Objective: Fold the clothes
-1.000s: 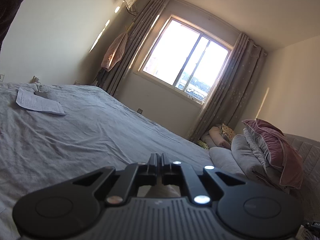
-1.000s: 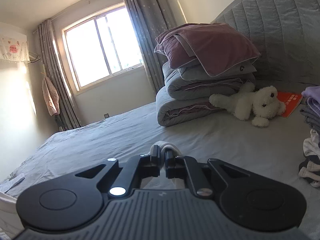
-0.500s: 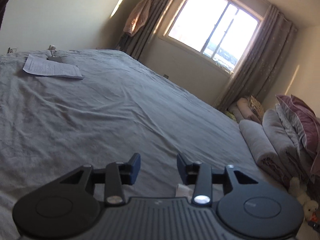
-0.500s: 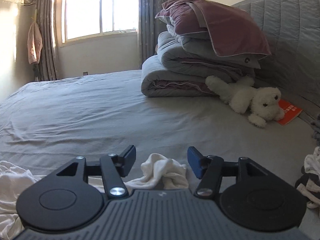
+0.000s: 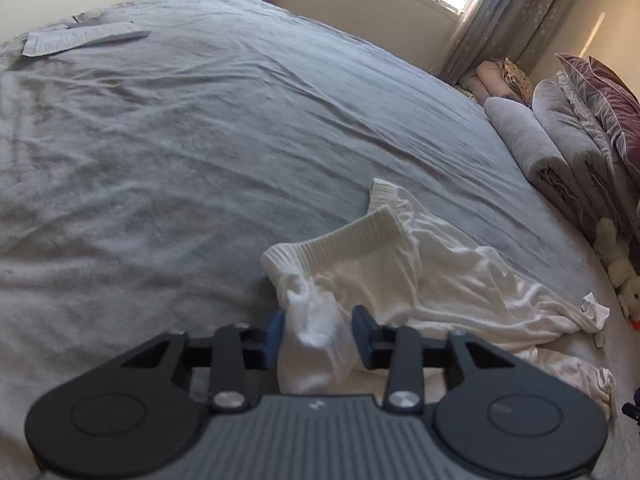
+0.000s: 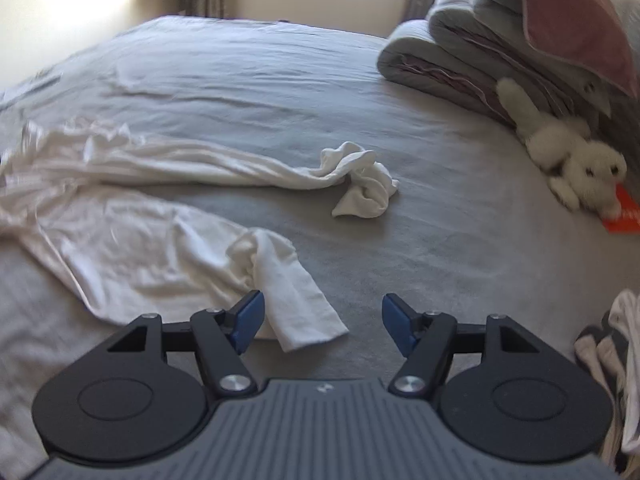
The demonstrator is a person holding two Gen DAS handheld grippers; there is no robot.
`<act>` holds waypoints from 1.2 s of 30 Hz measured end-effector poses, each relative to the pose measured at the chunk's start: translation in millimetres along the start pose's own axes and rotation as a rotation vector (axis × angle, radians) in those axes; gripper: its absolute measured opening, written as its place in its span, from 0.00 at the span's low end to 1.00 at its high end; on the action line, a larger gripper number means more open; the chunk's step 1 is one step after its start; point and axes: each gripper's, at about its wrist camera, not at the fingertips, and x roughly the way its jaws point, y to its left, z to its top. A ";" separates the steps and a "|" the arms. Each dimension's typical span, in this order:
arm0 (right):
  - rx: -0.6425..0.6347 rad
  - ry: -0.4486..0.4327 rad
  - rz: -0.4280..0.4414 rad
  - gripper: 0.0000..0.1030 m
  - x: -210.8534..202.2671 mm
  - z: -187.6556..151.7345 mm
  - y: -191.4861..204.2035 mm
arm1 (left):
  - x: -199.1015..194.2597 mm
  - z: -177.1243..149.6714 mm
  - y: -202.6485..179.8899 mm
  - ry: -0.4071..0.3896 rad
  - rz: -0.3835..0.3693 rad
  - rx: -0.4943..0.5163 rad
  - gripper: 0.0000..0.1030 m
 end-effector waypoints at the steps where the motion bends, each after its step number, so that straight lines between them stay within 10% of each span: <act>1: -0.040 -0.003 -0.004 0.66 4.7 -1.8 2.4 | 5.0 0.2 -3.3 0.010 0.010 -0.004 0.02; 3: -0.102 0.009 0.020 0.52 13.5 -3.8 7.5 | 9.0 1.3 -7.5 0.008 0.017 -0.020 0.02; 6: -0.142 0.056 0.075 0.04 24.1 -4.6 13.3 | 0.9 5.7 -6.1 -0.035 -0.008 -0.084 0.02; 10: -0.017 -0.039 0.037 0.03 -4.6 11.8 -3.4 | -28.8 14.1 10.4 -0.125 -0.076 -0.255 0.01; 17: 0.683 -0.307 0.115 0.01 -91.7 -6.7 -112.7 | -70.5 8.7 31.3 -0.190 -0.146 -0.413 0.01; 22: 0.769 -0.254 0.056 0.01 -96.3 -31.2 -137.4 | -68.5 -3.1 31.9 -0.096 -0.111 -0.393 0.01; 29: 0.759 -0.481 0.120 0.01 -141.7 -30.3 -135.8 | -83.0 -15.1 25.8 -0.084 -0.133 -0.366 0.01; 34: 0.743 -0.267 0.002 0.01 -91.2 -26.2 -131.3 | -75.3 -13.2 26.4 -0.069 -0.108 -0.367 0.01; 36: 0.765 -0.371 0.029 0.01 -101.6 -24.8 -128.8 | -83.1 -10.2 29.3 -0.125 -0.164 -0.398 0.01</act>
